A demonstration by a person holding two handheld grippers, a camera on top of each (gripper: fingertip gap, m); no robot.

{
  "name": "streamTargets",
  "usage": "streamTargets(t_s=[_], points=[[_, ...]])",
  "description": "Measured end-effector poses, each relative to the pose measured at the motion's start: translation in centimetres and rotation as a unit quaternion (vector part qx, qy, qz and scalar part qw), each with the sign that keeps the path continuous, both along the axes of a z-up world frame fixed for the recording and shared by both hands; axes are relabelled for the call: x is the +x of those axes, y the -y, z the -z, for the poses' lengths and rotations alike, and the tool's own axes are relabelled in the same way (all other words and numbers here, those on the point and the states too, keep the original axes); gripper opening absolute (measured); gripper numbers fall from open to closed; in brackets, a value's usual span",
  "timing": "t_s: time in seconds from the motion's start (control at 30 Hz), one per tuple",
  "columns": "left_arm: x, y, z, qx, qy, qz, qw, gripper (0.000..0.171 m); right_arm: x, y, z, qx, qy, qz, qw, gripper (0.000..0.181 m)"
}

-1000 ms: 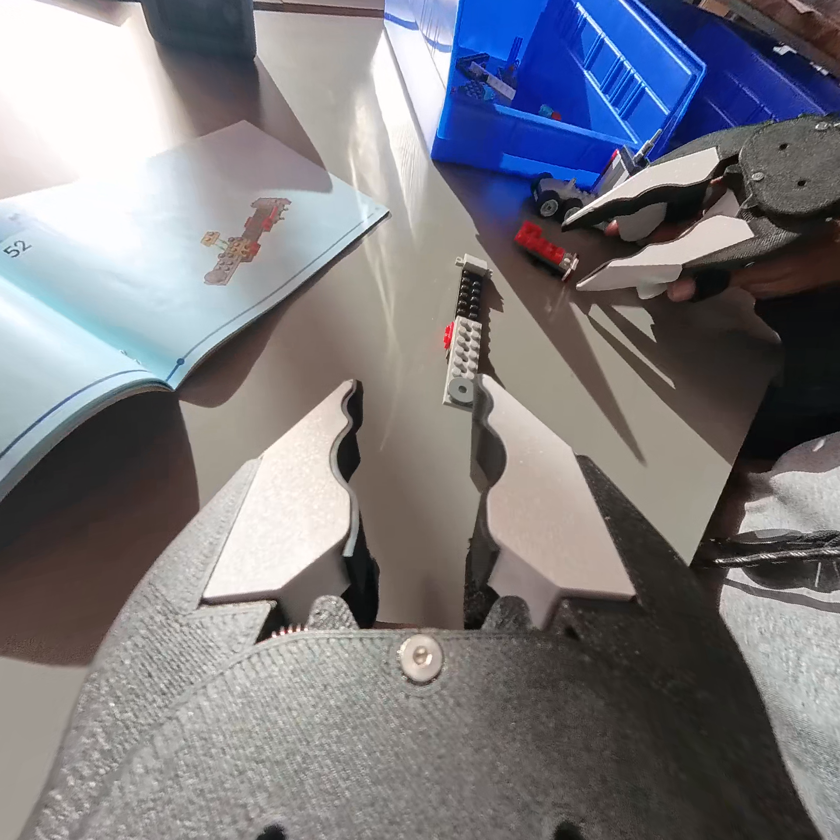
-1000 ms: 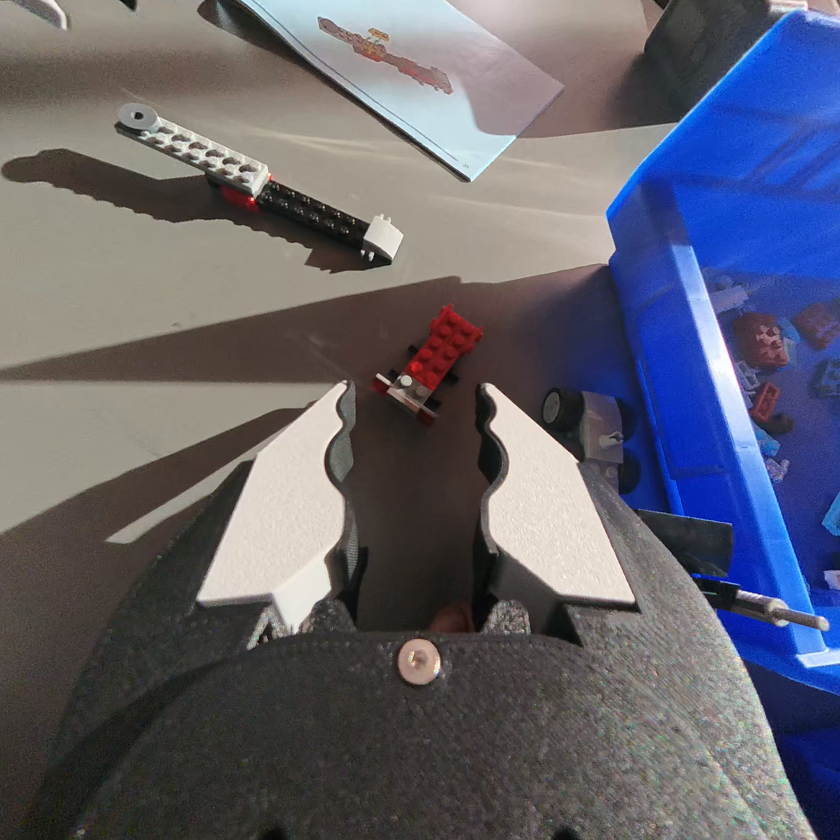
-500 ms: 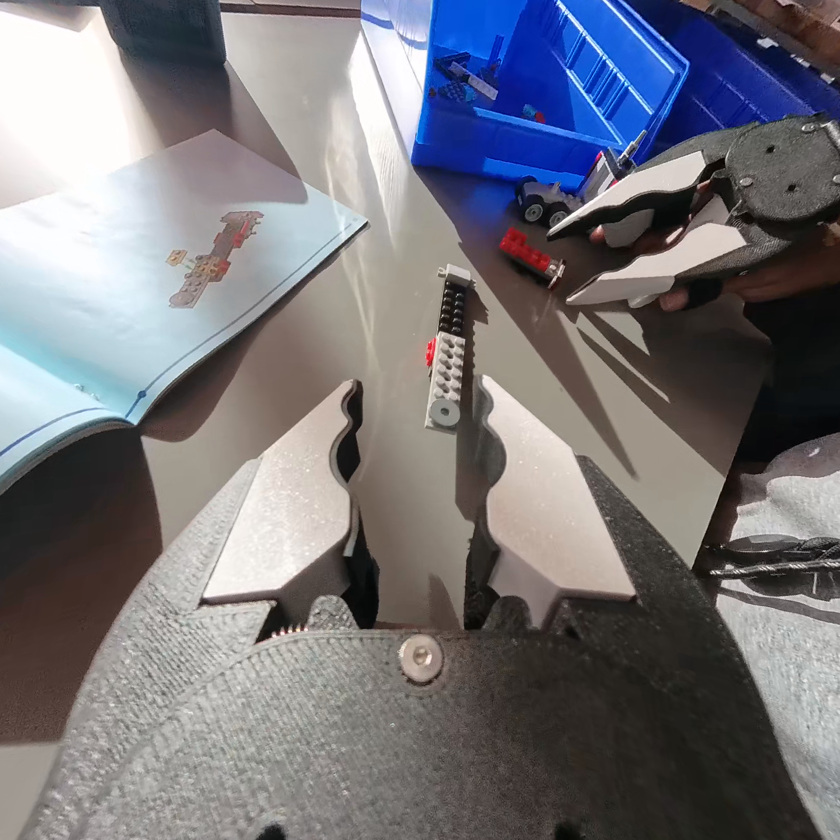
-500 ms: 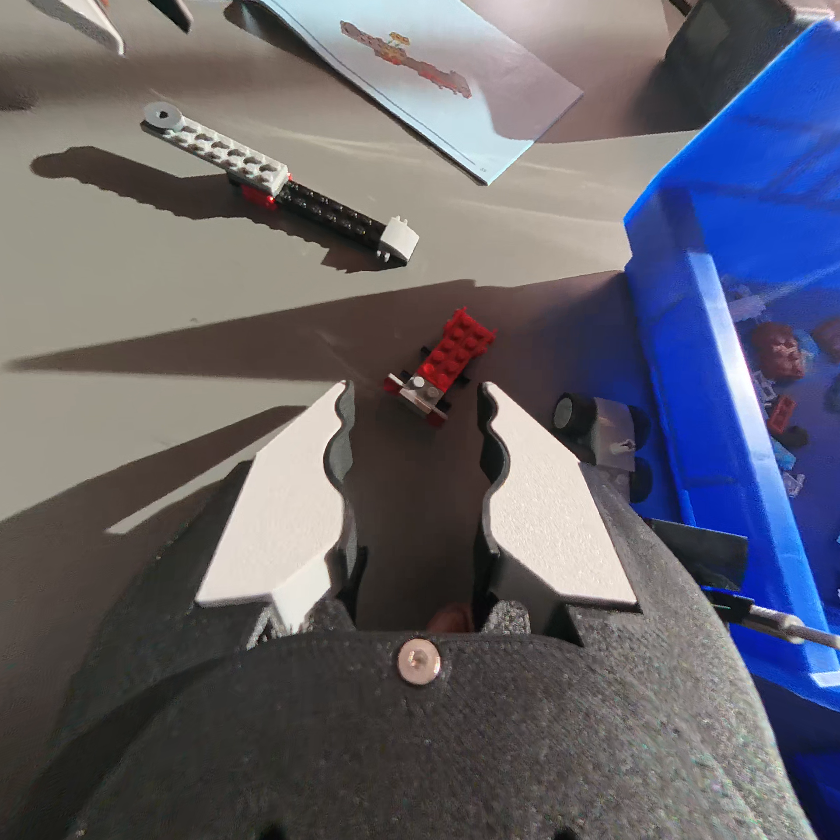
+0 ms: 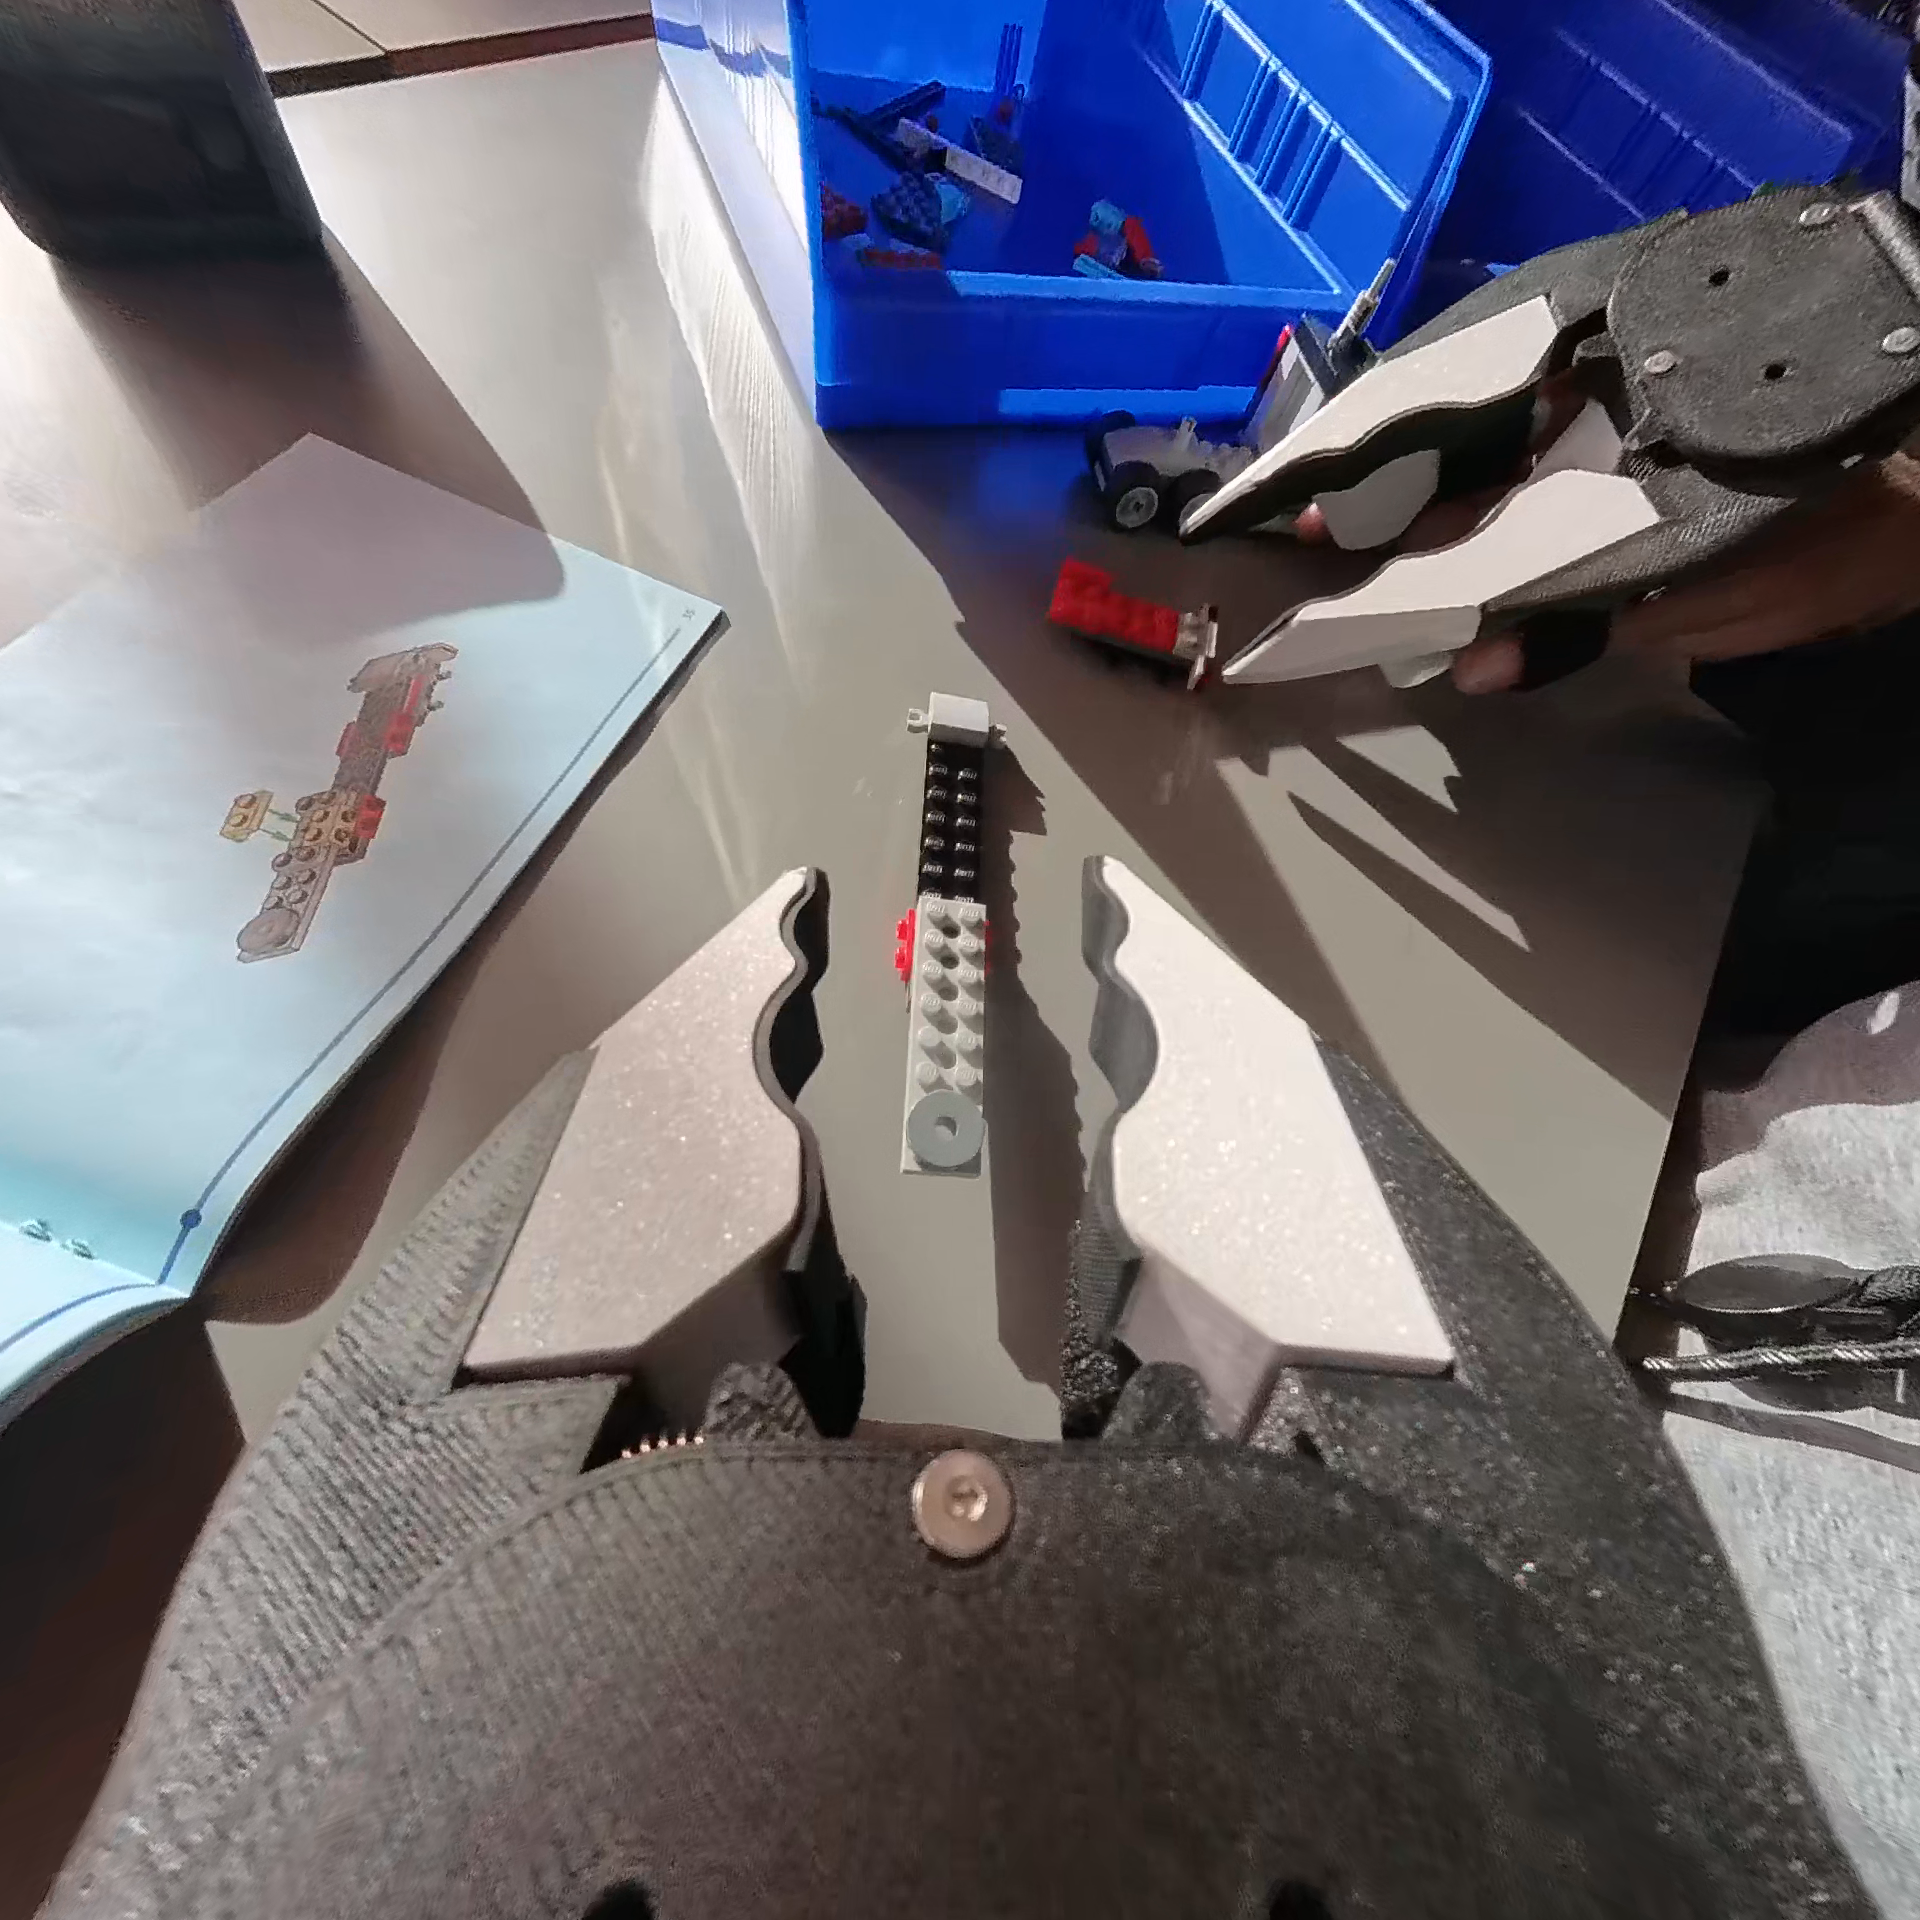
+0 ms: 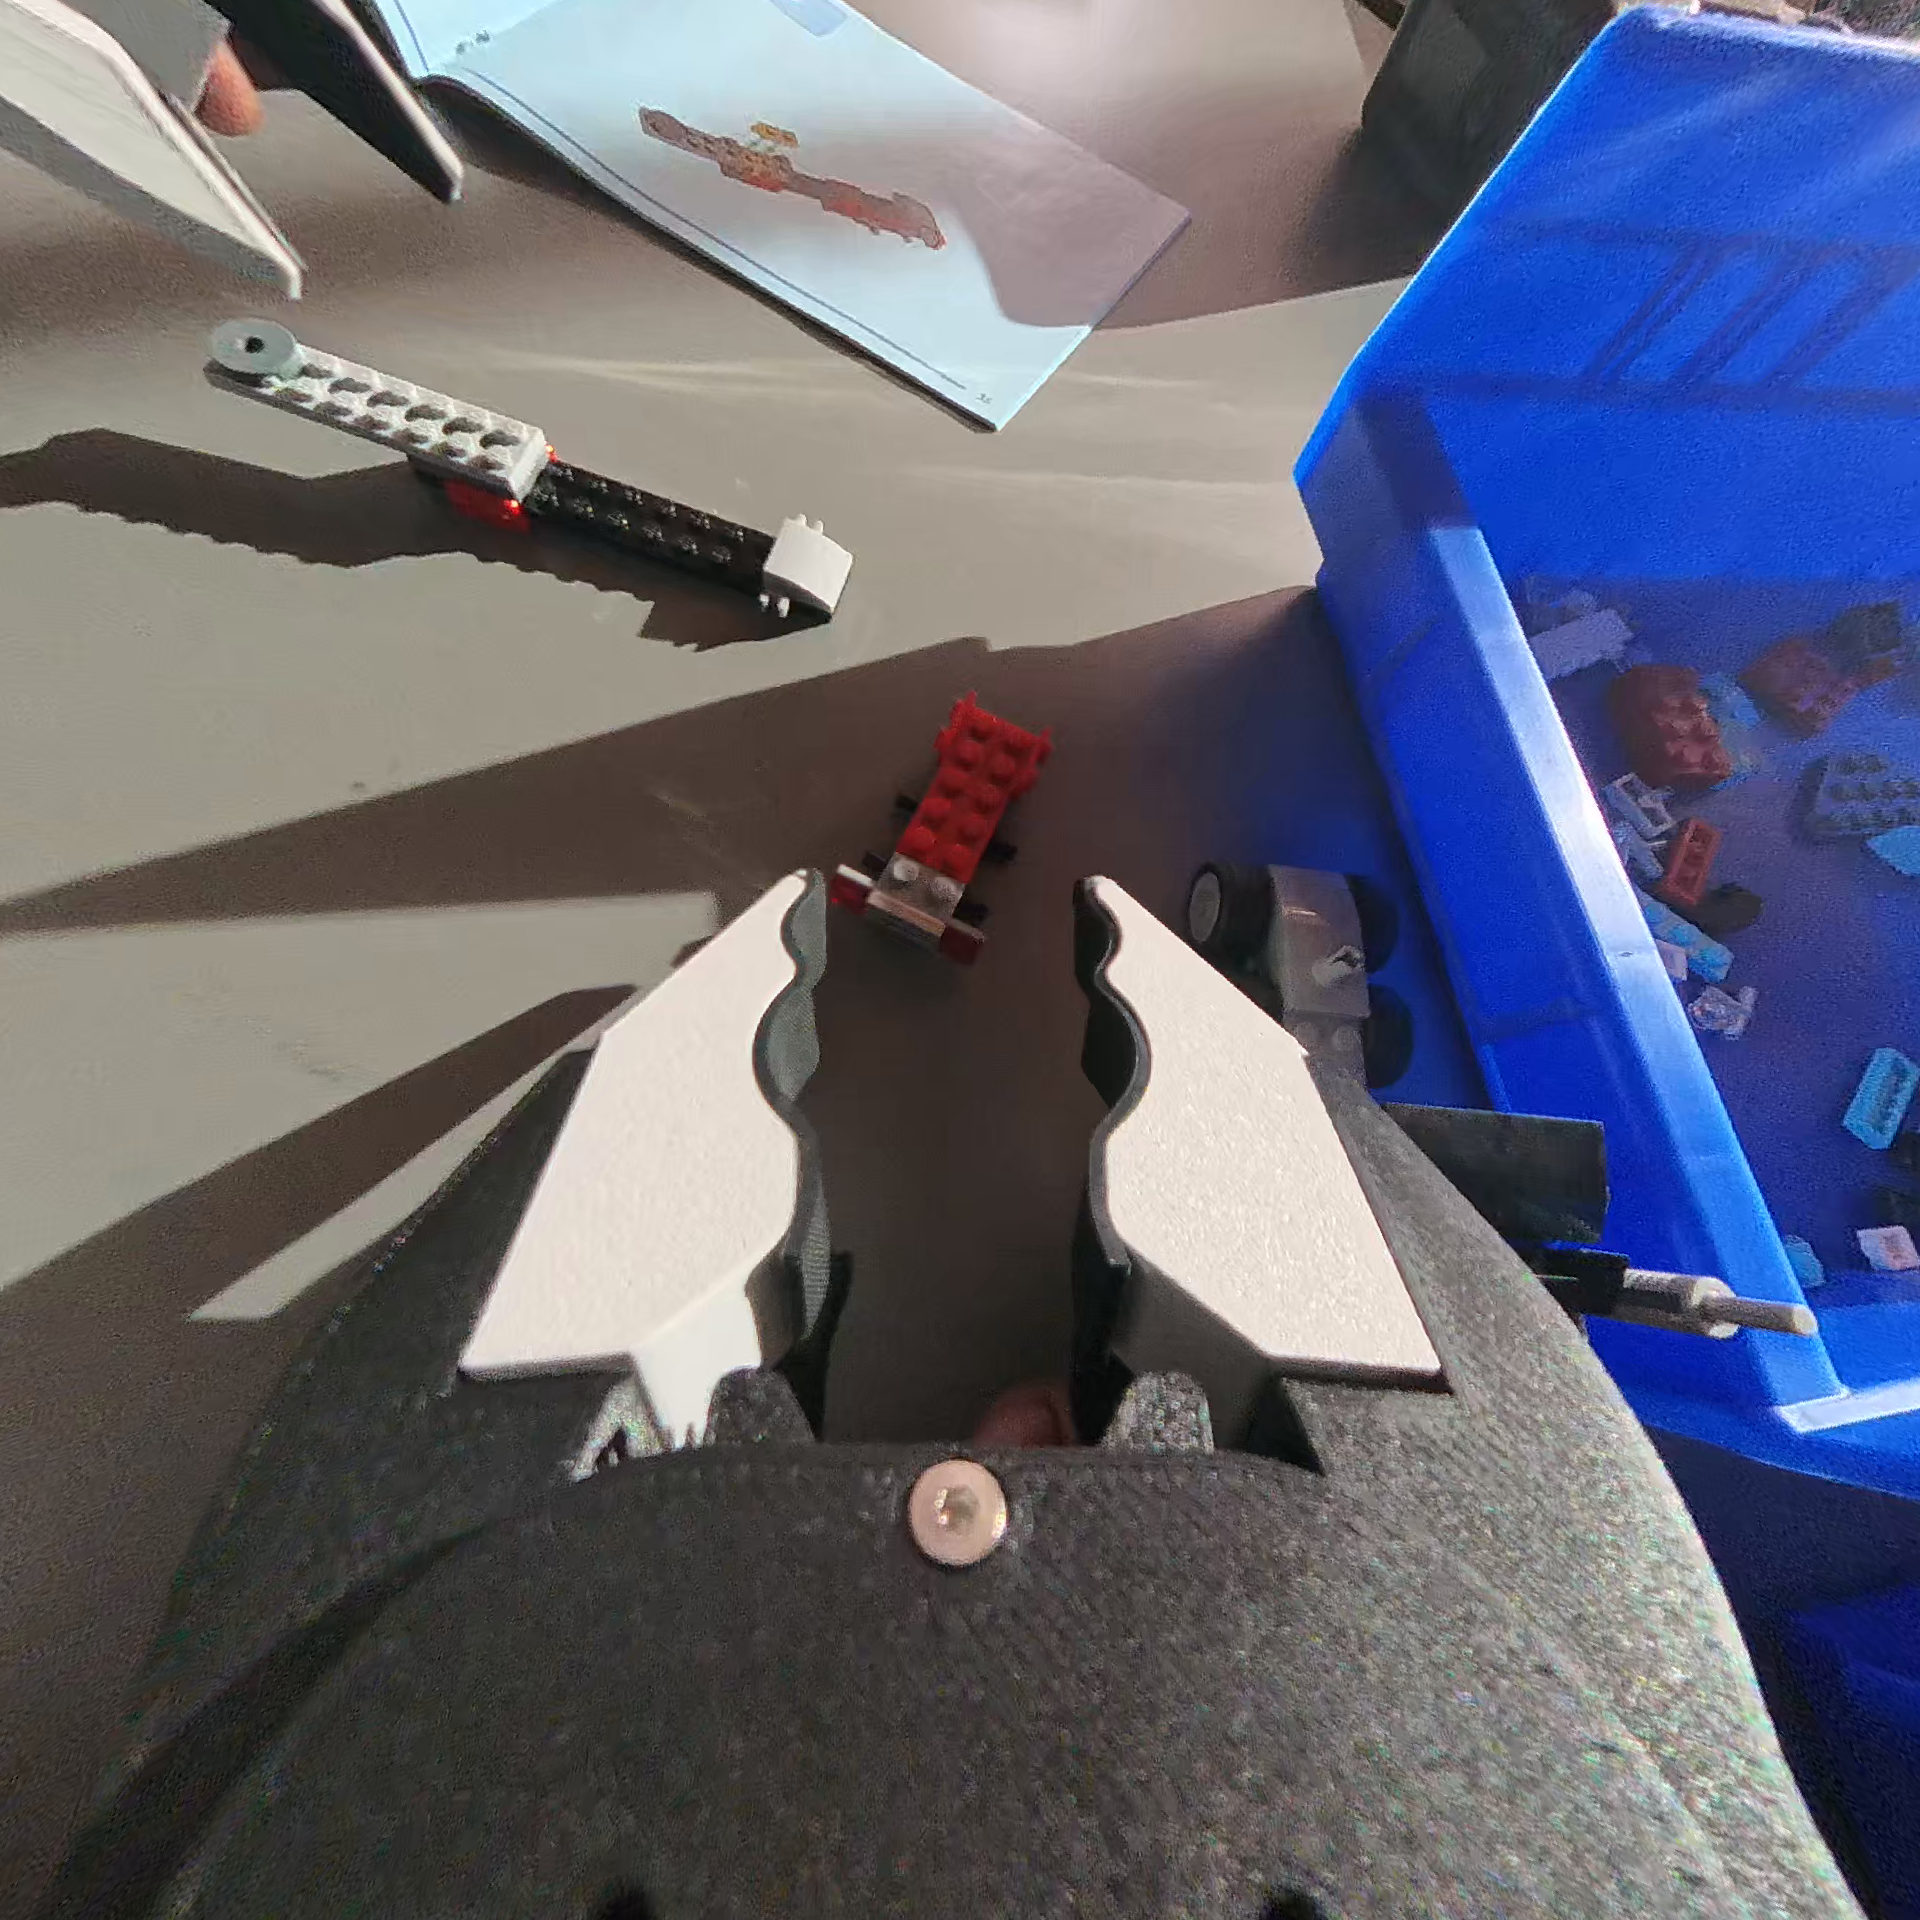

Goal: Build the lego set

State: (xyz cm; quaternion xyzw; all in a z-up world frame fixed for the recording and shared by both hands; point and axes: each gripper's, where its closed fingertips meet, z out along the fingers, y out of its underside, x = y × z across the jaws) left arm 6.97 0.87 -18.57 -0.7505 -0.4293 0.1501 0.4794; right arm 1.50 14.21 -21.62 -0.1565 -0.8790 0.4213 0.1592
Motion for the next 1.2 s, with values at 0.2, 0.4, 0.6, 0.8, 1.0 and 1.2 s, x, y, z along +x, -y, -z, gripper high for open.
streamTargets(t_s=[0.2,0.4,0.6,0.8,1.0,1.2], points=[[-0.9,-0.9,0.5,-0.050,0.002,0.022,0.999,0.051,0.3,-0.3,0.1,0.004,-0.003,0.000,1.000,0.052],[-1.7,-2.1,1.7,-0.074,0.011,0.043,0.996,0.050,0.1,-0.5,0.4,0.010,0.007,0.012,1.000,0.051],[-2.1,-2.9,2.8,-0.079,0.024,0.058,0.995,0.047,0.2,-0.4,0.9,0.023,0.021,0.003,0.999,0.043],[-2.4,-3.3,3.5,-0.100,0.034,0.074,0.992,0.044,-0.2,-0.5,0.9,0.008,0.047,0.011,0.999,0.033],[-3.0,-3.6,4.3,-0.140,0.037,0.086,0.986,0.041,-0.1,-0.5,0.7,-0.001,0.053,0.009,0.999,0.030],[-3.7,-3.7,4.7,-0.172,0.027,0.088,0.981,0.023,0.3,-0.4,0.9,0.005,0.052,-0.003,0.999,0.040]])
